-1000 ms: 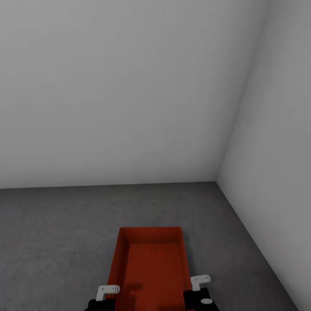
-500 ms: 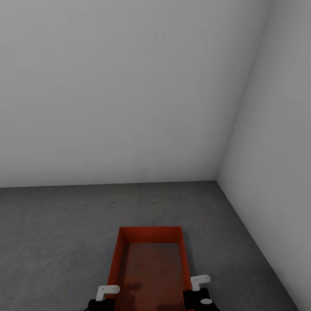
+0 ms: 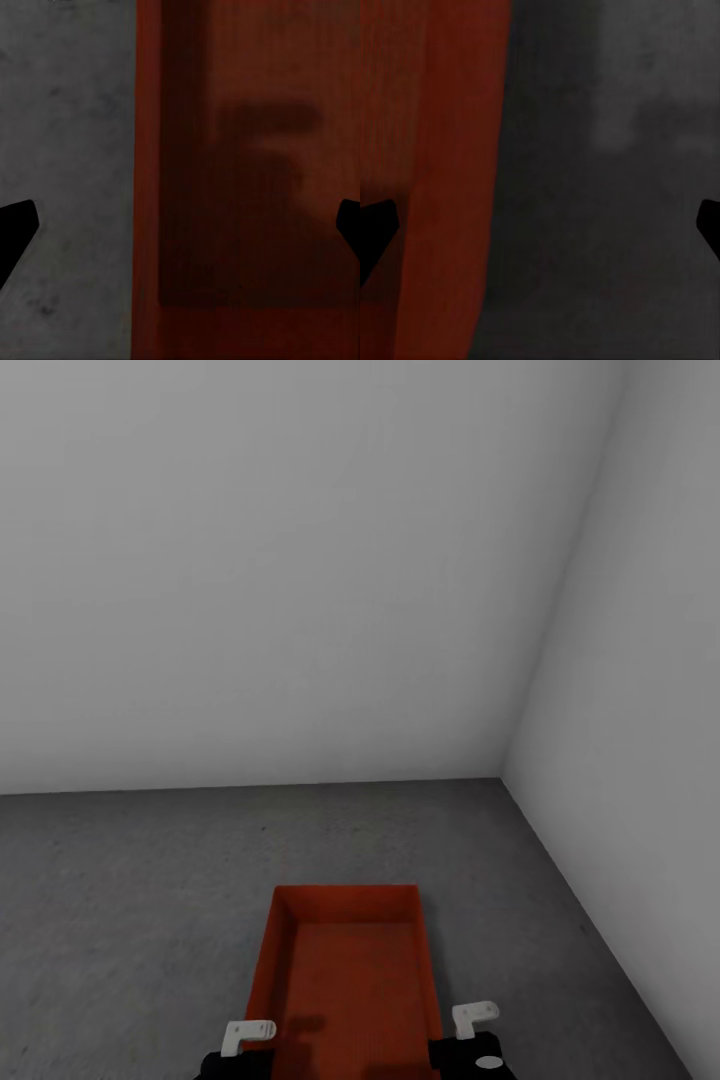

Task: Move the two storage containers from the living room to the garage. In the garage, place one container on the floor and stack the other container on top of it (either order is fine).

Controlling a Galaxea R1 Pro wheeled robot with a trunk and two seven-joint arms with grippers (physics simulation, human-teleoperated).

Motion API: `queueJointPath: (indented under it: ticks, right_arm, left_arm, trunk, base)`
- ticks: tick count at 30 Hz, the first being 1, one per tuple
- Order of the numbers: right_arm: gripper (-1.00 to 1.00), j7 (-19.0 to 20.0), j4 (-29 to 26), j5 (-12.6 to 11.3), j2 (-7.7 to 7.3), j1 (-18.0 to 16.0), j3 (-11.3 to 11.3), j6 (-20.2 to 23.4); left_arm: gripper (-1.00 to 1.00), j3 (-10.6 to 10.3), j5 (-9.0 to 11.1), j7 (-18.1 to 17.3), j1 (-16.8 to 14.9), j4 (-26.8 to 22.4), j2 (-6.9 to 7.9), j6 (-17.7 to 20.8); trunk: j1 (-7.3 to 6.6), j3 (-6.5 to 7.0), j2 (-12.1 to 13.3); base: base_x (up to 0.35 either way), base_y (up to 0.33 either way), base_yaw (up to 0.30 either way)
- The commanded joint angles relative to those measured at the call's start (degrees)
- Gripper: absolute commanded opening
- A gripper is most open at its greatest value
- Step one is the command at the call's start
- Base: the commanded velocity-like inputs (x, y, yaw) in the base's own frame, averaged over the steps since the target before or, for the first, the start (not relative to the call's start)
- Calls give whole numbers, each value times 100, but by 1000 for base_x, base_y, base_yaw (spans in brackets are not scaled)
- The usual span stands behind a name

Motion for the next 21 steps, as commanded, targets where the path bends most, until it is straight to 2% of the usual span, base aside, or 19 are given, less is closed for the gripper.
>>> queueJointPath:
  ticks: [1, 21]
  right_arm:
    - [100, -37, -4, 22, -2, -2, 37, 25]
    - [100, -36, -4, 22, -2, -2, 41, 25]
  left_arm:
    - [100, -49, 57, 5, -4, 7, 1, -22]
    - [100, -49, 57, 5, -4, 7, 1, -21]
  trunk:
    - [-1, -5, -2]
    - [-1, -5, -2]
  base:
    - [0, 0, 0]
    - [0, 0, 0]
